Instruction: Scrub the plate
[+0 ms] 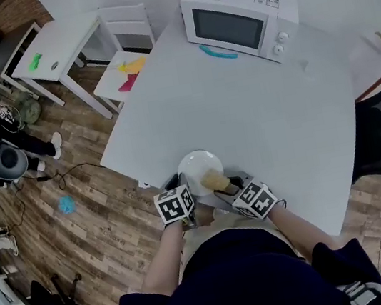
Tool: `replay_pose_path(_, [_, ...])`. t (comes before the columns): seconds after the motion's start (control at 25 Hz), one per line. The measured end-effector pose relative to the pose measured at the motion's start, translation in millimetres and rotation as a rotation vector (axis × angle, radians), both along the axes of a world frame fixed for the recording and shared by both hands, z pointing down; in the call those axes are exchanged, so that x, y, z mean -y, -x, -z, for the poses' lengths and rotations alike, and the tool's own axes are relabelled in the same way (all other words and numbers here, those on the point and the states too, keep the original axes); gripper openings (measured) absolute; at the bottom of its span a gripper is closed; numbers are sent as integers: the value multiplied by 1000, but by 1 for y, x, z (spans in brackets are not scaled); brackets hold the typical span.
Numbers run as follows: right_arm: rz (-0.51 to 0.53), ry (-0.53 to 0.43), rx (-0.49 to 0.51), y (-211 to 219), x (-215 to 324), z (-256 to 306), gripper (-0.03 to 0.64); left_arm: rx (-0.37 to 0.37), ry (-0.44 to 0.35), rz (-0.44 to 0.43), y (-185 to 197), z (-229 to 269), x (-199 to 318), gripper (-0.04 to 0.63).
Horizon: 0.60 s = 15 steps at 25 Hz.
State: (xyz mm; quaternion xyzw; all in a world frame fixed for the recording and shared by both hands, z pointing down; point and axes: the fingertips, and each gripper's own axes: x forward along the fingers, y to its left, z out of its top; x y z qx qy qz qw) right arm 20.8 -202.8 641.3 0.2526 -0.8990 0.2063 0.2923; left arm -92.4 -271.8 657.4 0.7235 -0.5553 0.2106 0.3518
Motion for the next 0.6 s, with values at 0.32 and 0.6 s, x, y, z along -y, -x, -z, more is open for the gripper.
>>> replay_pose_path(0.32, [-137, -9, 43, -14, 2, 8, 179, 26, 18, -42, -1, -10, -1, 57])
replay_pose_path(0.6, [-225, -5, 73, -19, -4, 17, 179, 14, 3, -59, -1, -7, -2, 58])
